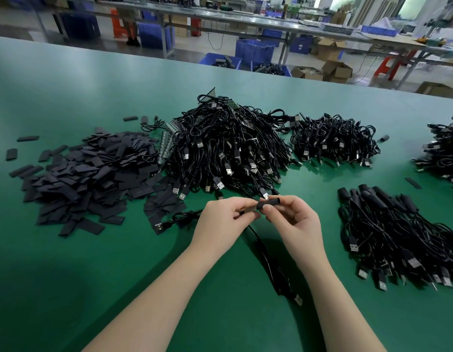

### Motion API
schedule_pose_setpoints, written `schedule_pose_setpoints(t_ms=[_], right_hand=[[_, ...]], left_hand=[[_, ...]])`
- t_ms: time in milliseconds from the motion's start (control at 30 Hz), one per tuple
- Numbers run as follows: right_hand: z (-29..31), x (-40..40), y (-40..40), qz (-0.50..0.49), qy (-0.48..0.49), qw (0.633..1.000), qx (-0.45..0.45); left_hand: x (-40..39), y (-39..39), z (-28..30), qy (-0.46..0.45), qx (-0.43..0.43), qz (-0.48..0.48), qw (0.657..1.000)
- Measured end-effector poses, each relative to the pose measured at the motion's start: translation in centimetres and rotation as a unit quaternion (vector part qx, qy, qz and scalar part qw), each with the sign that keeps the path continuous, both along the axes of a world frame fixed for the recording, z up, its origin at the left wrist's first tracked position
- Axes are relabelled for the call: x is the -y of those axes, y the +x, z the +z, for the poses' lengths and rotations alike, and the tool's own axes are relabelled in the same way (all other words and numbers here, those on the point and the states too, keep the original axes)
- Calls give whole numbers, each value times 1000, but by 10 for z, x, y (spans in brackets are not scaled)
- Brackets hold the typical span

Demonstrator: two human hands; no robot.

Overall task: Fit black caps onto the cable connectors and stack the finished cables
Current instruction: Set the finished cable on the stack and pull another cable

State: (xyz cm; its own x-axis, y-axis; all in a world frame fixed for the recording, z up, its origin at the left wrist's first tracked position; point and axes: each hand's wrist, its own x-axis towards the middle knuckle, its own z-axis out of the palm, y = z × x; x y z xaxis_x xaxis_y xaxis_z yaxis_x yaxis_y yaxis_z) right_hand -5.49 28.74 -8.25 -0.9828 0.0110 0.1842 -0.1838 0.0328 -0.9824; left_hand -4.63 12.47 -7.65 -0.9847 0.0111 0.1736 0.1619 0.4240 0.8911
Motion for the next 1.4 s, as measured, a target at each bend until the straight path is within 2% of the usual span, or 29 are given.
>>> schedule_pose_setpoints(t_ms=[133, 333, 500, 633, 833, 1033, 1167, 1400], right_hand=[[-2, 3, 1, 13, -4, 1000, 19], [-4, 6, -1, -10, -69, 997, 40], [-2, 4, -1, -33, -135, 988, 65], [-3, 6, 1, -32, -130, 989, 69], [-4, 8, 0, -34, -106, 992, 62], [-5, 8, 2, -35, -86, 995, 46], [-2, 8, 4, -2, -99, 994, 38], [1, 9, 3, -6, -152, 985, 83]], left_hand=[[0, 2, 1, -6, 9, 13, 1000], [-2, 4, 4, -109, -60, 15, 992], [-2, 2, 0, -91, -86, 59, 990], [-2, 1, -1, -71, -82, 54, 993], [-2, 3, 0, -92, -87, 49, 991], [-3, 4, 0, -160, -107, 51, 980], [-4, 3, 0, -180, -114, 39, 976], [-4, 4, -1, -135, -112, 45, 984]])
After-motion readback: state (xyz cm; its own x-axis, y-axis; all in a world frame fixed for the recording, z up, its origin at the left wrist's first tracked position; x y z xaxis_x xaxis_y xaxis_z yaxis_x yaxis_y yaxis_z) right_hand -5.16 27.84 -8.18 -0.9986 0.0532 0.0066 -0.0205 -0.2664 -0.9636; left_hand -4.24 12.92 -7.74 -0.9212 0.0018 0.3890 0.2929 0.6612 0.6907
